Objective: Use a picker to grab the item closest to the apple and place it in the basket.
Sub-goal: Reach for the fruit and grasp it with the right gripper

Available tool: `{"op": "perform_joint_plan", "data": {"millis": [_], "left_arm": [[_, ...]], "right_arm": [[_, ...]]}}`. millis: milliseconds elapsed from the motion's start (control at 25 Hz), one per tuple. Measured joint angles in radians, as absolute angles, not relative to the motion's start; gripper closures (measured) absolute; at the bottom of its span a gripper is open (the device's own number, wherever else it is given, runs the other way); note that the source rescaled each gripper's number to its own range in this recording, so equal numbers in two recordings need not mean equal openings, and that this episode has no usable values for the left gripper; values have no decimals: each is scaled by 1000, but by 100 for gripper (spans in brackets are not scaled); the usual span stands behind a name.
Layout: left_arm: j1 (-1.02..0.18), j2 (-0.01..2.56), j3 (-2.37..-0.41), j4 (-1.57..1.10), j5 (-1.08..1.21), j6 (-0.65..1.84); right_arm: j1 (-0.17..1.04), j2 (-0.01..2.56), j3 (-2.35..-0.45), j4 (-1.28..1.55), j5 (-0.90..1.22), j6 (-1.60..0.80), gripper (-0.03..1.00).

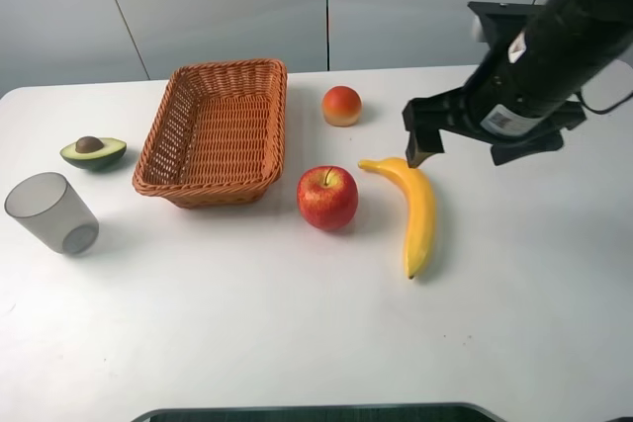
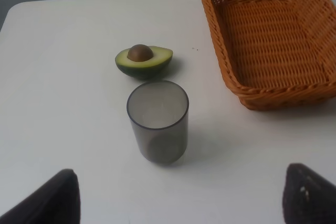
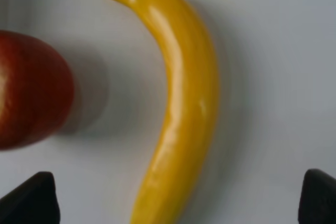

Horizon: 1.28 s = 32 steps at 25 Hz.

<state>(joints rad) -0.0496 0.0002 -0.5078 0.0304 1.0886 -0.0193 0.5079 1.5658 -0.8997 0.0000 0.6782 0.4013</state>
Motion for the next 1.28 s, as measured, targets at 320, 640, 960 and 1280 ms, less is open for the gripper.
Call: {"op": "perform_joint_plan", "data": {"millis": [320,640,960,1280], "left_arm": [[-50,0,-508,30,1089,-19],[-50,0,-508,30,1089,-19],[-50,0,-508,30,1089,-19],[-50,0,-508,30,1089,-19]], "right_arm": [[517,1752,-922,-10,609,407,-3],[518,1869,-923,-49,534,473,-3],[518,1945,-923,-70,511,488,-3],[518,1955,-924,-74,504,515,58]]}}
